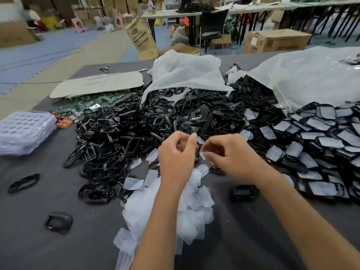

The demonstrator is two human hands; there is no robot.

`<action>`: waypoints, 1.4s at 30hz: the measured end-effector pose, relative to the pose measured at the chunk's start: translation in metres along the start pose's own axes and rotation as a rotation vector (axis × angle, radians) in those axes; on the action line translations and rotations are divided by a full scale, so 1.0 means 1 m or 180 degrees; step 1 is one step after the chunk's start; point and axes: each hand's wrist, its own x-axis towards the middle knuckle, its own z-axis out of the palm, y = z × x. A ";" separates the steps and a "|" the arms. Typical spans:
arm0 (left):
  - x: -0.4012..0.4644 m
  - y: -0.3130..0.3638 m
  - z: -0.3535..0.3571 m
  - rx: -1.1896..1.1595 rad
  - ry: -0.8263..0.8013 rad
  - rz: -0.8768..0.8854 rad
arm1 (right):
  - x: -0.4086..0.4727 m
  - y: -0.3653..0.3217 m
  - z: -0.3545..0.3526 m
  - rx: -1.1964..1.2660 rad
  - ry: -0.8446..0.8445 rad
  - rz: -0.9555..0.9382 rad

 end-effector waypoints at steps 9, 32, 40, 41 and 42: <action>0.053 -0.063 -0.047 0.2279 -0.0140 0.1239 | 0.016 0.040 0.056 -0.1386 0.1076 -0.0153; 0.051 -0.063 -0.037 0.2825 -0.0176 0.0951 | 0.021 0.040 0.066 -0.1243 0.0761 -0.0735; 0.052 -0.057 -0.033 0.2549 -0.0136 0.1098 | 0.021 0.044 0.067 -0.1272 0.0882 -0.0586; 0.051 -0.055 -0.033 0.2461 -0.0098 0.1121 | 0.021 0.044 0.068 -0.1309 0.0893 -0.0543; 0.051 -0.054 -0.033 0.2372 -0.0055 0.1131 | 0.021 0.045 0.068 -0.1360 0.0889 -0.0485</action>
